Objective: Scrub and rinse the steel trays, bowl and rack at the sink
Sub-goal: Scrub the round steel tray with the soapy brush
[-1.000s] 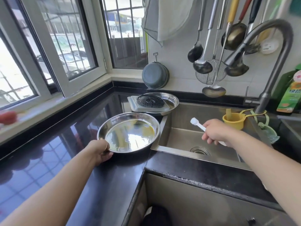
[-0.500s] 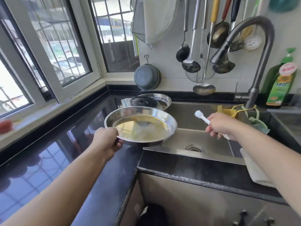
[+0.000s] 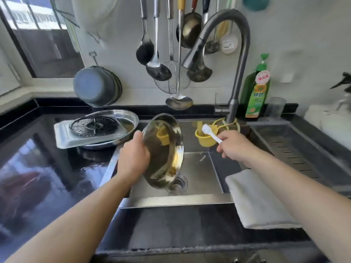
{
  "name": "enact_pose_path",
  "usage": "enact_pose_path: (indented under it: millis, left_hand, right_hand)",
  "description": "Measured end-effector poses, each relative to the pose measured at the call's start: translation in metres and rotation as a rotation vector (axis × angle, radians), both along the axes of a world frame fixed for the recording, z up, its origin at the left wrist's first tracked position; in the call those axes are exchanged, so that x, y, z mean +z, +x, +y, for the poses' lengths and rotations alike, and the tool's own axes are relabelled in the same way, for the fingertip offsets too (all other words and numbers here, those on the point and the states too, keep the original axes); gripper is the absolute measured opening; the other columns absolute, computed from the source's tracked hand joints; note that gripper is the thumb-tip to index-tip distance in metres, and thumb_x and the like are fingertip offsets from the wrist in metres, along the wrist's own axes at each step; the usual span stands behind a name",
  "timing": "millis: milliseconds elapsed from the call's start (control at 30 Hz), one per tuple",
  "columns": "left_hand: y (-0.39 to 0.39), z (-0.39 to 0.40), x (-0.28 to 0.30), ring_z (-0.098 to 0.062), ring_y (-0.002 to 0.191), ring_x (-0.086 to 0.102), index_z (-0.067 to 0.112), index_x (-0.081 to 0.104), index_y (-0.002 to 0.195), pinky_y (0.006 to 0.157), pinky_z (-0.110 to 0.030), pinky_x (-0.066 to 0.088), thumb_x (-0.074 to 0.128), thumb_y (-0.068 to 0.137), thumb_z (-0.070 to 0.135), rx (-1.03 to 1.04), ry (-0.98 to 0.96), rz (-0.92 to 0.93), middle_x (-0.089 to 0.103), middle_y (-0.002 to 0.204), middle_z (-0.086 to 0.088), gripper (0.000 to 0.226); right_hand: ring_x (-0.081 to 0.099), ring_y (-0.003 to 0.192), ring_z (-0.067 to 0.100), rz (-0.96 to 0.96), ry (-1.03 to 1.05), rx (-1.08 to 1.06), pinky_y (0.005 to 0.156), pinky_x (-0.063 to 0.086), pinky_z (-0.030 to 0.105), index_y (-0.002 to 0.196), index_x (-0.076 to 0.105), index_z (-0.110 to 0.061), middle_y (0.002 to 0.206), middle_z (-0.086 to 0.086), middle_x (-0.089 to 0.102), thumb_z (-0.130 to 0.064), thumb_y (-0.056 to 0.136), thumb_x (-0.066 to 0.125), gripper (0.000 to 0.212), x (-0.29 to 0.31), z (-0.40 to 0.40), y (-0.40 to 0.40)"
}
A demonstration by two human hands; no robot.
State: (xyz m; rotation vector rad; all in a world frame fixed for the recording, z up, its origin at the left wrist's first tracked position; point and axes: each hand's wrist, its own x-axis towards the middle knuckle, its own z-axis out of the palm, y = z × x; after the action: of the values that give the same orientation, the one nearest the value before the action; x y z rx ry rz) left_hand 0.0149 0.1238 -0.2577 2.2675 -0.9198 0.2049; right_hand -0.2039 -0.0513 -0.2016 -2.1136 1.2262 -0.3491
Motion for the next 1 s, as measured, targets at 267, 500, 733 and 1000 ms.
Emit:
enact_pose_path:
  millis: [267,500,733,1000]
  left_hand:
    - [0.023,-0.041,-0.05,-0.049,0.063,0.058,0.025,0.028,0.089,0.053,-0.04,0.036,0.045,0.088,0.009,-0.09,-0.029,-0.331,0.061,0.082,-0.011,0.024]
    - [0.022,-0.037,-0.04,-0.034,0.042,0.038,0.009,0.057,0.081,0.048,-0.025,0.012,0.041,0.081,0.012,-0.13,-0.115,-0.654,0.052,0.066,-0.008,0.016]
    - [0.035,-0.044,-0.045,-0.023,0.078,0.038,0.015,0.035,0.073,0.067,-0.03,0.021,0.059,0.097,0.007,0.067,-0.326,-0.11,0.036,0.076,0.006,0.035]
    - [0.046,-0.045,-0.059,-0.025,0.078,0.058,0.003,0.056,0.095,0.071,-0.042,0.054,0.06,0.094,0.013,0.149,-0.671,1.057,0.057,0.086,-0.014,0.01]
  right_hand:
    - [0.056,0.084,0.033,0.134,-0.227,-0.177,0.067,0.043,0.035,0.101,0.06,-0.011,0.098,0.012,0.062,-0.014,0.096,0.047,0.014,-0.045,-0.04,0.067]
    - [0.055,0.086,0.034,-0.174,-0.212,-0.318,0.065,0.039,0.037,0.099,0.059,-0.018,0.093,0.006,0.061,-0.009,0.096,0.046,0.016,-0.086,-0.057,0.068]
    - [0.056,0.079,0.028,-0.148,-0.133,-0.196,0.063,0.041,0.034,0.105,0.06,-0.018,0.092,0.006,0.061,-0.012,0.103,0.039,0.022,-0.09,-0.049,0.067]
    - [0.057,0.102,0.025,-0.208,-0.174,-0.087,0.09,0.049,0.039,0.147,0.052,-0.028,0.111,-0.002,0.06,-0.016,0.107,0.043,0.043,-0.088,-0.045,0.07]
